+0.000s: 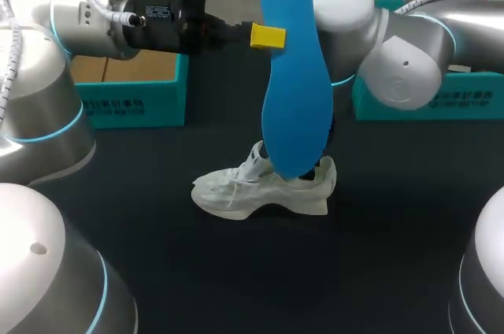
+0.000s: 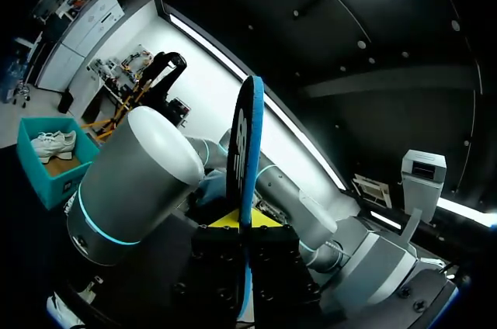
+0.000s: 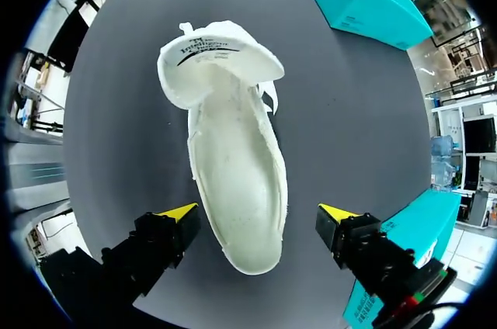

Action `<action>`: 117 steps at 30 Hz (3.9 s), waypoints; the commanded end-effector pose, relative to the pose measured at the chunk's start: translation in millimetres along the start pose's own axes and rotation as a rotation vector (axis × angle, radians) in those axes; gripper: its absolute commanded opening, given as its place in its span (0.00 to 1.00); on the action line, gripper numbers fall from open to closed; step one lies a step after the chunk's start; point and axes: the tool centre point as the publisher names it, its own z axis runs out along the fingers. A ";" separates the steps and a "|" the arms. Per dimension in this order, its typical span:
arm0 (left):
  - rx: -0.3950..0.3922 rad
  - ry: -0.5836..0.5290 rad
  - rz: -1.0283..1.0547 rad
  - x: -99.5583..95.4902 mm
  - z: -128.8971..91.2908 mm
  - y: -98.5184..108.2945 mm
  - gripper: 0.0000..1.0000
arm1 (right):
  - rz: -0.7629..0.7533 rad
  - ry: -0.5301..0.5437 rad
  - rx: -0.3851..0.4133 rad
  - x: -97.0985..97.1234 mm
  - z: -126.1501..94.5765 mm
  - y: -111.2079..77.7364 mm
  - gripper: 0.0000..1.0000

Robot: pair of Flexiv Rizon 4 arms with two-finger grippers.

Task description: Take the shoe out of the shoebox, open the shoe tongue, remove and reinsert the insole, then place the shoe into the shoebox

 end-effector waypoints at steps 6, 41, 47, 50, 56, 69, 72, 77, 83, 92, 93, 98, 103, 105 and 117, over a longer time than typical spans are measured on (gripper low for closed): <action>-0.002 0.001 0.000 -1.4 0.7 -0.2 0.00 | -0.052 0.000 0.029 -27.5 17.5 33.2 1.00; -0.002 0.001 0.000 -1.4 0.7 -0.2 0.00 | 0.025 0.083 0.001 -12.8 57.6 33.4 0.00; -0.002 0.001 0.000 -1.4 0.7 -0.2 0.00 | 0.305 0.132 -0.033 -0.3 31.3 30.9 0.00; -0.002 0.001 0.000 -1.4 0.7 -0.2 0.00 | 0.466 0.134 -0.045 6.7 19.5 34.0 0.00; -0.002 0.001 0.000 -1.4 0.7 -0.2 0.00 | 0.519 0.123 -0.196 13.4 14.0 50.3 0.00; -0.002 0.001 0.000 -1.4 0.7 -0.2 0.00 | 0.778 0.189 -0.191 3.5 8.8 37.4 0.00; -0.002 0.001 0.000 -1.4 0.7 -0.2 0.00 | 0.932 0.209 -0.128 1.7 3.2 32.9 0.00; -0.002 0.001 0.000 -1.4 0.7 -0.2 0.00 | 1.182 0.235 -0.102 2.2 -0.3 28.3 0.00; -0.002 0.001 0.000 -1.4 0.7 -0.2 0.00 | 1.286 0.228 -0.068 11.6 -1.8 34.3 0.00; -0.002 0.001 0.000 -1.4 0.7 -0.2 0.00 | 1.325 0.203 -0.077 11.5 2.8 37.0 0.00; -0.002 0.001 0.000 -1.4 0.7 -0.2 0.00 | 1.326 0.203 -0.079 10.9 4.5 36.7 0.00; -0.002 0.001 0.000 -1.4 0.7 -0.2 0.00 | 1.290 0.175 -0.085 6.6 10.2 44.0 0.00; -0.002 0.001 0.000 -1.4 0.7 -0.2 0.00 | 1.246 0.174 -0.084 5.5 14.6 46.5 0.00; -0.002 0.001 0.000 -1.4 0.7 -0.2 0.00 | 1.245 0.184 -0.094 5.5 17.9 46.0 0.00; -0.002 0.001 0.000 -1.4 0.7 -0.2 0.00 | 1.245 0.198 -0.049 -2.0 42.9 38.9 0.00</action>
